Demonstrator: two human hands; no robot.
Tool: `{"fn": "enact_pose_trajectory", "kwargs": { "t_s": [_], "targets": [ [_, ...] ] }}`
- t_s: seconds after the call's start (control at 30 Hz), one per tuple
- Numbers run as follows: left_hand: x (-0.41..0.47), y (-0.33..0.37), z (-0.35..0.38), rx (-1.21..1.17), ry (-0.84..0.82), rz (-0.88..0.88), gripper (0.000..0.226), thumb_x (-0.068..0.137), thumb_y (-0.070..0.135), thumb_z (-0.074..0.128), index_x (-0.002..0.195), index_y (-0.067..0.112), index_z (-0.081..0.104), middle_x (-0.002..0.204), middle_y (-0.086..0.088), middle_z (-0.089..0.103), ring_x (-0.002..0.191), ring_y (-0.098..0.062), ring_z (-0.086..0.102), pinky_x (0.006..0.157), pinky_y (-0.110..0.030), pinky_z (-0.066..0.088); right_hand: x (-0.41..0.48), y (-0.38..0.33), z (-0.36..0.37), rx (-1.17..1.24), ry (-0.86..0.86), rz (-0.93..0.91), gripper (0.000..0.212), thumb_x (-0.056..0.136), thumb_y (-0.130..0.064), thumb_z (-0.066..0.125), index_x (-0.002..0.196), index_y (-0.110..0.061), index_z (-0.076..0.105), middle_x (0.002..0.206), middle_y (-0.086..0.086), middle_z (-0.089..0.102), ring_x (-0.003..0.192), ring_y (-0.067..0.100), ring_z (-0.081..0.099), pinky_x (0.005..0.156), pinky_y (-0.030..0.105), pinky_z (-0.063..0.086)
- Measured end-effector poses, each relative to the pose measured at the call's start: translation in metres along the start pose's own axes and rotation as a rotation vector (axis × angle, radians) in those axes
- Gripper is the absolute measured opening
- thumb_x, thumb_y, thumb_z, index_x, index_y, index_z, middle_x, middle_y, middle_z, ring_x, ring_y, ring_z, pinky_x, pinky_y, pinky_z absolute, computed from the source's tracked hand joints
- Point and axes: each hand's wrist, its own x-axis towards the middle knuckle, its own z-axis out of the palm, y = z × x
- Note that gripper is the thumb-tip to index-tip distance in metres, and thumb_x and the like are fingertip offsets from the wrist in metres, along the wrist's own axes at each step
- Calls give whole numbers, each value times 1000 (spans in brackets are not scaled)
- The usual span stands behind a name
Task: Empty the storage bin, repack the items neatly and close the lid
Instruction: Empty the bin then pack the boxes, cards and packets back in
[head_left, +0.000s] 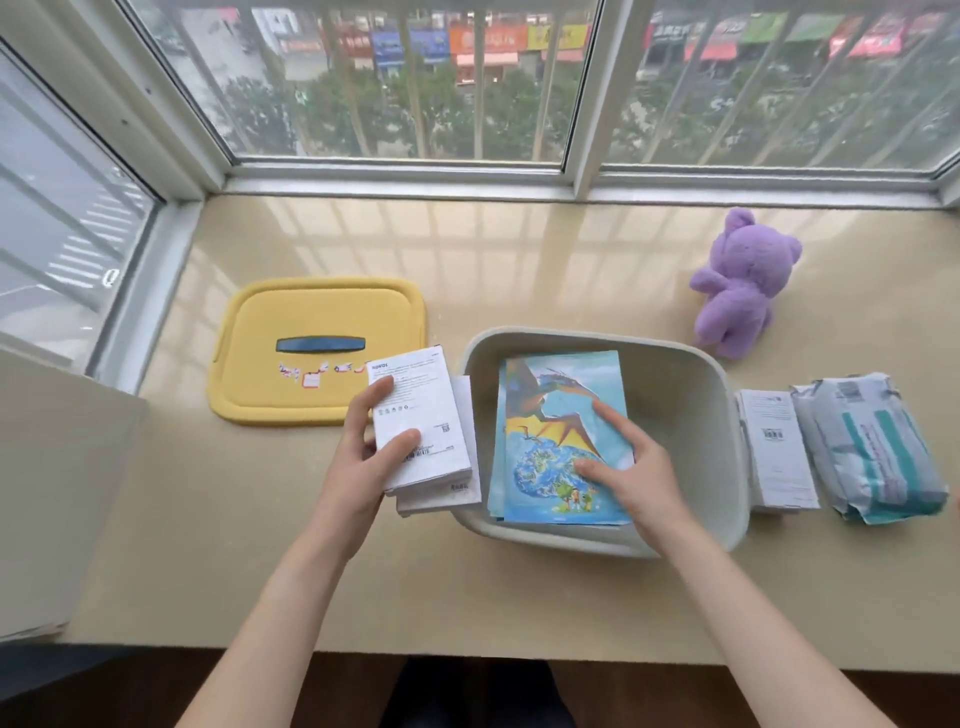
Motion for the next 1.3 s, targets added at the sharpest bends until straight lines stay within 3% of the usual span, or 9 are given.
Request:
{"fn": "enact_pose_trajectory", "kwargs": {
  "t_s": [0.27, 0.4, 0.5, 0.57, 0.7, 0.87, 0.97, 1.1, 1.3],
  "targets": [
    [26, -23, -11, -149, 104, 81, 49, 96, 6, 51, 130, 41, 49, 124, 14, 63, 104, -18, 65, 76, -32, 54, 46, 44, 23, -52, -50, 35, 71, 66, 4, 81, 120, -39, 65, 124, -11, 63, 112, 15, 63, 91, 42, 56],
    [30, -35, -23, -160, 133, 106, 49, 97, 5, 49, 132, 41, 48, 137, 8, 56, 109, -20, 62, 74, -29, 54, 56, 51, 27, -162, -80, 34, 67, 68, 7, 79, 124, -26, 59, 120, -10, 60, 101, -5, 58, 79, 9, 49],
    [30, -45, -31, -166, 147, 121, 49, 98, 6, 47, 133, 40, 46, 136, 9, 57, 110, -18, 61, 76, -30, 53, 61, 57, 32, -230, -96, 46, 64, 73, 3, 78, 126, -21, 52, 122, -6, 53, 103, 2, 54, 71, -3, 38],
    [28, -52, -35, -164, 147, 119, 50, 98, 6, 46, 134, 40, 46, 132, 12, 59, 109, -17, 61, 77, -32, 53, 63, 63, 36, -285, -125, 74, 65, 77, -5, 78, 130, -23, 44, 123, -7, 49, 102, 7, 52, 70, 1, 39],
    [25, -59, -41, -181, 162, 96, 51, 99, 6, 45, 134, 43, 46, 123, 20, 62, 103, -12, 64, 70, -26, 56, 66, 71, 40, -410, -136, 151, 71, 78, -19, 80, 132, -32, 35, 121, 0, 52, 93, 22, 59, 76, 30, 46],
    [25, -62, -47, -146, 153, 87, 51, 98, 4, 46, 127, 45, 49, 121, 21, 62, 102, -11, 63, 71, -25, 57, 66, 74, 35, -458, -9, 131, 70, 77, -13, 79, 130, -33, 37, 121, -4, 51, 89, 21, 58, 61, 23, 40],
    [24, -62, -49, -110, 126, 77, 51, 98, 3, 47, 127, 46, 49, 118, 23, 64, 101, -10, 65, 74, -25, 57, 65, 77, 35, -418, -52, 119, 76, 76, -11, 80, 134, -33, 36, 126, -4, 49, 100, 20, 56, 72, 24, 42],
    [22, -63, -51, -43, 83, 61, 54, 96, 3, 51, 130, 45, 48, 116, 21, 66, 100, -13, 65, 78, -27, 57, 70, 76, 35, -437, -98, 105, 87, 74, -4, 79, 141, -35, 32, 130, -5, 46, 104, 19, 54, 67, 14, 42],
    [19, -61, -50, -8, 58, 31, 55, 95, 3, 54, 130, 45, 48, 114, 21, 67, 101, -13, 65, 83, -33, 52, 70, 71, 39, -684, -46, 84, 103, 71, -17, 85, 143, -51, 20, 121, 7, 34, 98, 27, 54, 83, 31, 46]
  ]
}}
